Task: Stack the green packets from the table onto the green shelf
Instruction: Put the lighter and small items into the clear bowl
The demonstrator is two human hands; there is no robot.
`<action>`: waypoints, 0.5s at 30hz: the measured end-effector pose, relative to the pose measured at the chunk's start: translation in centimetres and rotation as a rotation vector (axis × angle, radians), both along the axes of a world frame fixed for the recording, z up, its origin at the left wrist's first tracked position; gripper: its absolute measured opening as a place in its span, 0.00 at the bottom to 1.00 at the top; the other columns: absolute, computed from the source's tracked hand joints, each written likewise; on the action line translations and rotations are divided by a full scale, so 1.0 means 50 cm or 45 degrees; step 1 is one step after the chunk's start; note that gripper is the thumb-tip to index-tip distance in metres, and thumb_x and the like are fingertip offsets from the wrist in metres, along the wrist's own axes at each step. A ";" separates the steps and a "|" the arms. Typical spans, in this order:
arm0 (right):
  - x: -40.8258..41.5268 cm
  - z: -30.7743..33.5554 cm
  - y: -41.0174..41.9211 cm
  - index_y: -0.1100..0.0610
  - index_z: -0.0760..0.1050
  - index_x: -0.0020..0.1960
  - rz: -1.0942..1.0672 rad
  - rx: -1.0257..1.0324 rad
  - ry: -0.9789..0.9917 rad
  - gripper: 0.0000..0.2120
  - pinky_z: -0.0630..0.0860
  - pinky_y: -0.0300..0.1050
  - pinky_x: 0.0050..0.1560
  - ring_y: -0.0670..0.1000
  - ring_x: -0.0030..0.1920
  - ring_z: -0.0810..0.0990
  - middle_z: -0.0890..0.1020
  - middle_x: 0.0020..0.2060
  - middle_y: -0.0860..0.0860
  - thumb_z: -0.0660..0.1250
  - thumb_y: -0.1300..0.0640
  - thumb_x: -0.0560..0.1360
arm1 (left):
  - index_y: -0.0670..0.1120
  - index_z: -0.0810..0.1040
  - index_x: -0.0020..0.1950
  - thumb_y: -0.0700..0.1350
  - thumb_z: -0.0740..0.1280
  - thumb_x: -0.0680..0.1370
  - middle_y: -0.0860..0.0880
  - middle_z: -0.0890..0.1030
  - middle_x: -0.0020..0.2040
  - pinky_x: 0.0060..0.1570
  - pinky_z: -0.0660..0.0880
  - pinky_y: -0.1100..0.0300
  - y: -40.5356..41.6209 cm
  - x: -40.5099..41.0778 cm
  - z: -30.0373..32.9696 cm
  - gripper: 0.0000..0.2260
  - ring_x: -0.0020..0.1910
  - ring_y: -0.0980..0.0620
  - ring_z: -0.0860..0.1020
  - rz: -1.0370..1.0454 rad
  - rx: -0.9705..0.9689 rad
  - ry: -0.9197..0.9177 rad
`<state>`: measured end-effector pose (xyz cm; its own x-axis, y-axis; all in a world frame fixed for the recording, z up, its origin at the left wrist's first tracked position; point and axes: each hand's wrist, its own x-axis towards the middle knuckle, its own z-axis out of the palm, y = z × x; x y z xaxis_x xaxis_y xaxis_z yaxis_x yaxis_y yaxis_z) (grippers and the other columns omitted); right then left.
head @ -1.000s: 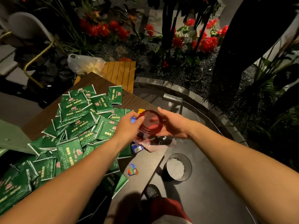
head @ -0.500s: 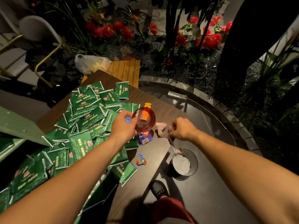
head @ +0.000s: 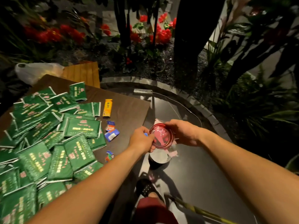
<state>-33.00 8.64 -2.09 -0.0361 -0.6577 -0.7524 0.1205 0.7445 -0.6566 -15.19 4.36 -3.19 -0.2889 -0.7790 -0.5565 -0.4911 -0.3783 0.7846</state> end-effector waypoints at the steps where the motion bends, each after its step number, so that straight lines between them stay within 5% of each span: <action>1: -0.008 -0.010 0.014 0.60 0.79 0.60 0.029 0.014 -0.023 0.15 0.79 0.48 0.51 0.53 0.48 0.82 0.85 0.52 0.57 0.64 0.52 0.80 | 0.43 0.69 0.43 0.36 0.67 0.80 0.44 0.76 0.24 0.20 0.69 0.62 0.010 -0.013 -0.013 0.09 0.17 0.52 0.72 -0.001 0.033 -0.012; 6: -0.042 -0.095 0.046 0.64 0.78 0.59 -0.136 0.086 0.271 0.11 0.82 0.47 0.50 0.54 0.48 0.83 0.83 0.54 0.61 0.68 0.68 0.77 | 0.44 0.72 0.44 0.47 0.70 0.80 0.44 0.80 0.33 0.27 0.73 0.62 0.033 -0.074 -0.092 0.10 0.23 0.53 0.77 0.047 0.065 -0.116; 10: -0.071 -0.186 0.051 0.58 0.73 0.46 -0.200 0.192 0.549 0.08 0.80 0.48 0.42 0.54 0.43 0.80 0.81 0.45 0.58 0.72 0.65 0.75 | 0.41 0.75 0.57 0.47 0.62 0.81 0.41 0.81 0.54 0.47 0.68 0.57 0.018 -0.118 -0.166 0.10 0.56 0.40 0.78 0.051 0.112 -0.308; 15: -0.083 -0.318 0.051 0.55 0.67 0.38 -0.241 0.262 0.642 0.14 0.77 0.49 0.34 0.55 0.38 0.77 0.77 0.38 0.57 0.70 0.67 0.74 | 0.35 0.74 0.61 0.40 0.62 0.79 0.35 0.80 0.60 0.56 0.74 0.49 0.017 -0.166 -0.284 0.13 0.59 0.36 0.79 -0.057 0.258 -0.389</action>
<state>-37.16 11.17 -17.97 -0.5262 -0.4467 -0.7236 -0.0260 0.8590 -0.5113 -23.51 5.22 -17.37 -0.1165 -0.6347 -0.7639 -0.7107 -0.4839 0.5105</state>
